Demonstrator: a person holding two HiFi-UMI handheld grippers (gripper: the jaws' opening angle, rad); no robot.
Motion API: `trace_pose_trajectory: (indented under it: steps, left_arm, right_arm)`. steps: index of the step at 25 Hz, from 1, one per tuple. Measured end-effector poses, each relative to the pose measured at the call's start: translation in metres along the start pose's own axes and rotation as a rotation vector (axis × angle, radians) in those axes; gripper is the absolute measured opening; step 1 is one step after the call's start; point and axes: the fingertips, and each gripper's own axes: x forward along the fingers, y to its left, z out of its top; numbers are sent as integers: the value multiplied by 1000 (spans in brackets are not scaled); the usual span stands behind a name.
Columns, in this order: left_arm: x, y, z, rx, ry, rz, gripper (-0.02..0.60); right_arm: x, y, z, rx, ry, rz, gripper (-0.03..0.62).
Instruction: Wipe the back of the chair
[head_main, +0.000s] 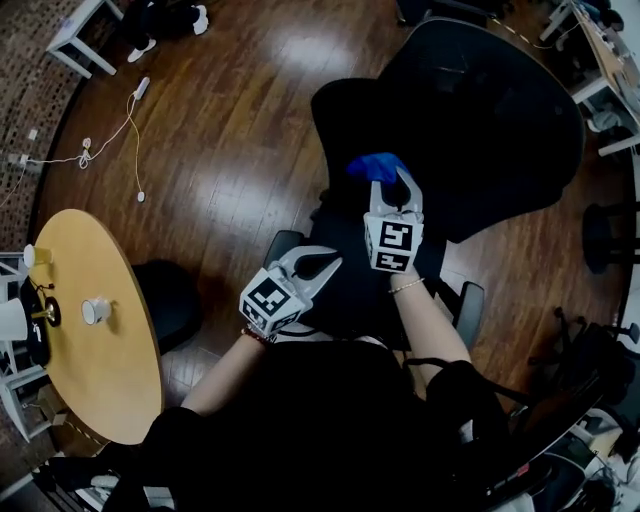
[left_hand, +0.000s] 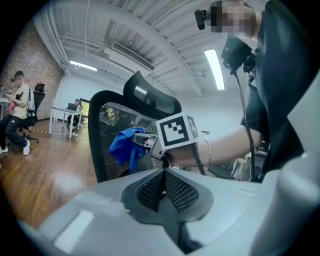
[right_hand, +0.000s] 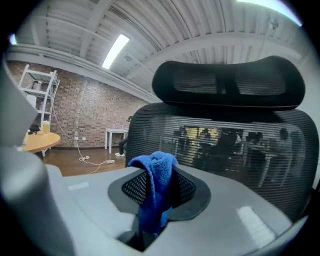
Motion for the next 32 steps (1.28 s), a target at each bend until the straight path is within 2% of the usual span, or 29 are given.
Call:
trace_pose_trajectory:
  steps: [4, 7, 10, 14, 17, 22, 26, 32]
  left_arm:
    - [-23, 13, -11, -18, 20, 1, 0]
    - [-40, 20, -21, -48, 15, 20, 0]
    - [-52, 25, -27, -75, 14, 42, 0]
    - [-62, 36, -36, -116, 25, 72, 0]
    - [-60, 37, -37, -118, 42, 63, 0]
    - [-49, 38, -29, -129, 32, 60, 0]
    - [-31, 23, -40, -120, 95, 23, 0]
    - [9, -8, -33, -126, 84, -20, 0]
  right_arm:
    - [31, 66, 5, -35, -10, 101, 83]
    - [47, 100, 7, -76, -13, 160, 83]
    - [64, 111, -1, -85, 7, 178, 83]
    - [78, 111, -5, -32, -5, 217, 83]
    - [73, 99, -6, -54, -23, 204, 83]
    - [59, 59, -7, -18, -18, 139, 86]
    - [41, 19, -13, -34, -17, 98, 101]
    - [2, -48, -29, -14, -3, -1, 101]
